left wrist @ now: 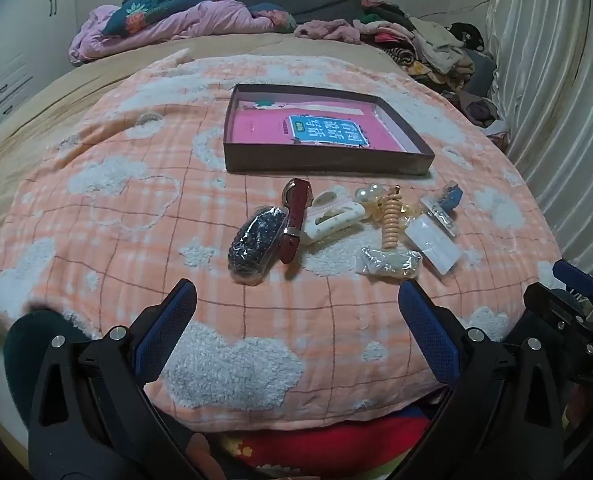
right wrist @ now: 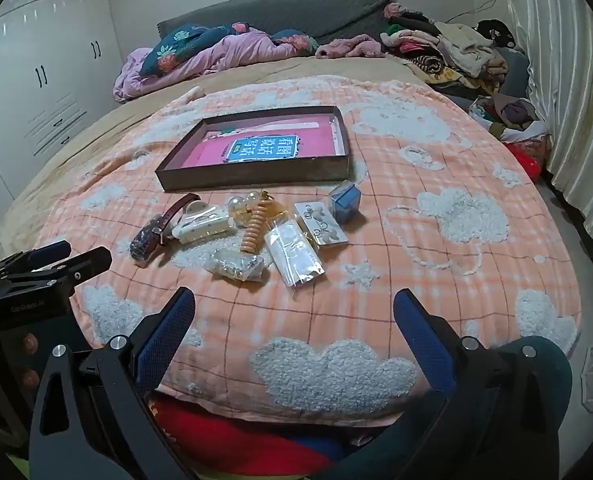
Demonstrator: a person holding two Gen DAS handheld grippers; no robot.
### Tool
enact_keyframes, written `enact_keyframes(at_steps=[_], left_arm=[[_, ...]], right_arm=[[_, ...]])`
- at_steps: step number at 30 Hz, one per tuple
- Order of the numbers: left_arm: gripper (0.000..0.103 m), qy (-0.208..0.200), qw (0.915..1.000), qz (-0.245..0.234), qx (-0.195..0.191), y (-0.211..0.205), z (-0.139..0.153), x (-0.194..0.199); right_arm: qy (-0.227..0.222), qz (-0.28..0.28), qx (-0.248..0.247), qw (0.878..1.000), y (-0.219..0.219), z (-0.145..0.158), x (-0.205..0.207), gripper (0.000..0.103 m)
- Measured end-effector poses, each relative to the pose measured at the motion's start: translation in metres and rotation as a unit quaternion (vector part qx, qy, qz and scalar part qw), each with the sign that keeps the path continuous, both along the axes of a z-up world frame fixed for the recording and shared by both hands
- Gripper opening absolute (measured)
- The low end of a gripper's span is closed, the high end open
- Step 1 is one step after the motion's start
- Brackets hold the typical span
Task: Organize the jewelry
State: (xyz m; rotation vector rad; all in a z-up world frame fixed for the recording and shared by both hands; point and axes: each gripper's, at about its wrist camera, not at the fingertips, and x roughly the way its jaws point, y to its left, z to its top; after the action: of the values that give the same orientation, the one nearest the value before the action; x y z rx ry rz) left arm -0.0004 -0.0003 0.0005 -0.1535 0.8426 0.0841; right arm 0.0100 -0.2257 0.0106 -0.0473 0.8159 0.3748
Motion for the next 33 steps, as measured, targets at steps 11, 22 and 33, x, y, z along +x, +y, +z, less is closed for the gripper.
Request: enact_keyframes(at_steps=[11, 22, 33], left_arm=[[0.095, -0.006, 1.0000, -0.001, -0.002, -0.005, 0.009, -0.005], [0.095, -0.018, 0.9998, -0.005, -0.002, -0.002, 0.016, -0.010], [0.095, -0.020, 0.9998, -0.008, -0.004, -0.001, 0.017, -0.010]], right_arm=[[-0.016, 0.002, -0.004, 1.000, 0.006, 0.009, -0.011, 0.099], [-0.024, 0.005, -0.005, 1.000, 0.007, 0.017, -0.013, 0.099], [-0.027, 0.009, -0.008, 1.000, 0.010, 0.018, -0.015, 0.099]])
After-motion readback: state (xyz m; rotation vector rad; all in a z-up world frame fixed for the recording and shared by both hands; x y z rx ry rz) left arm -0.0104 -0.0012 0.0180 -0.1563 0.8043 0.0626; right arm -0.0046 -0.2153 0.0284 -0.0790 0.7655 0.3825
